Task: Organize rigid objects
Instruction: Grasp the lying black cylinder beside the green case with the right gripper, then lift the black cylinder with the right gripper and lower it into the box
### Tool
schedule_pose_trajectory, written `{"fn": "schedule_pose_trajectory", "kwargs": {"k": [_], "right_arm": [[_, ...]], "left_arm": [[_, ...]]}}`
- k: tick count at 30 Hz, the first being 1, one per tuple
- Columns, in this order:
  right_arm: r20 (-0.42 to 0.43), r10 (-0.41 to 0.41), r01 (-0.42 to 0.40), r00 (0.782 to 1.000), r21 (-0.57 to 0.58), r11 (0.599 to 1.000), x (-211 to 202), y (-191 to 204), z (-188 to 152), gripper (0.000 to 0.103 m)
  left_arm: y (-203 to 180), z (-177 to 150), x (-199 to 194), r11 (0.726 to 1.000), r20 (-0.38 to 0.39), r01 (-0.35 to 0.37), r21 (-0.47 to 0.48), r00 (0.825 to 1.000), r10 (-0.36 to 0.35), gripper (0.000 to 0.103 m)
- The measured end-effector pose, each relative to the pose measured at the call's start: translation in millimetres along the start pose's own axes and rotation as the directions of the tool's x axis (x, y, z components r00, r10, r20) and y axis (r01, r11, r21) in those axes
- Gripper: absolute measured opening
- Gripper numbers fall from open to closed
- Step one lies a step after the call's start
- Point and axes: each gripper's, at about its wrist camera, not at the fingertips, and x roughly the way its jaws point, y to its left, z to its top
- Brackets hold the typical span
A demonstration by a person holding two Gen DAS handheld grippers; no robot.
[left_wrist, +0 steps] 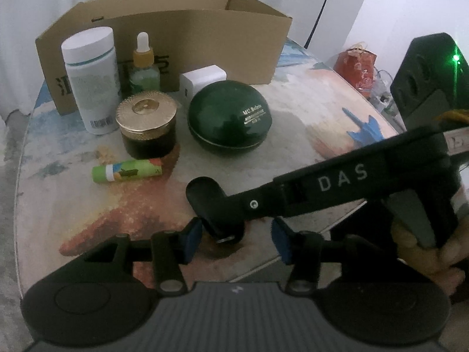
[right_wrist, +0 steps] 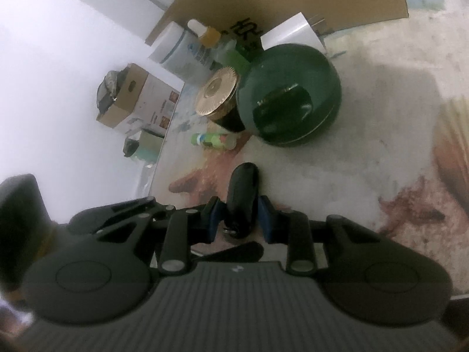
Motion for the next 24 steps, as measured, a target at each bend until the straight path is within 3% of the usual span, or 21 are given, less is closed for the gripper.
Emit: {"fn": "schedule_pose_trajectory", "kwargs": {"k": [8, 16, 24], "right_arm": [[-0.002, -0.007, 0.007, 1.000, -0.017, 1.000, 1.4, 1.0, 1.8, 0.027], [-0.010, -0.015, 0.014, 1.000, -0.064, 0.998, 6.4, 6.3, 3.0, 0.028], [-0.003, -0.014, 0.014, 1.000, -0.084, 0.996, 3.9, 9.6, 1.9, 0.029]], "left_arm": [[-0.1, 0.4, 6.4, 0.998, -0.007, -0.053, 0.037, 0.999, 0.053, 0.059], [-1.0, -1.5, 5.3, 0.997, 0.014, -0.056, 0.055, 0.998, 0.056, 0.046], [0.0, -0.9, 2.7, 0.997, 0.025, -0.060, 0.054, 0.998, 0.058, 0.045]]}}
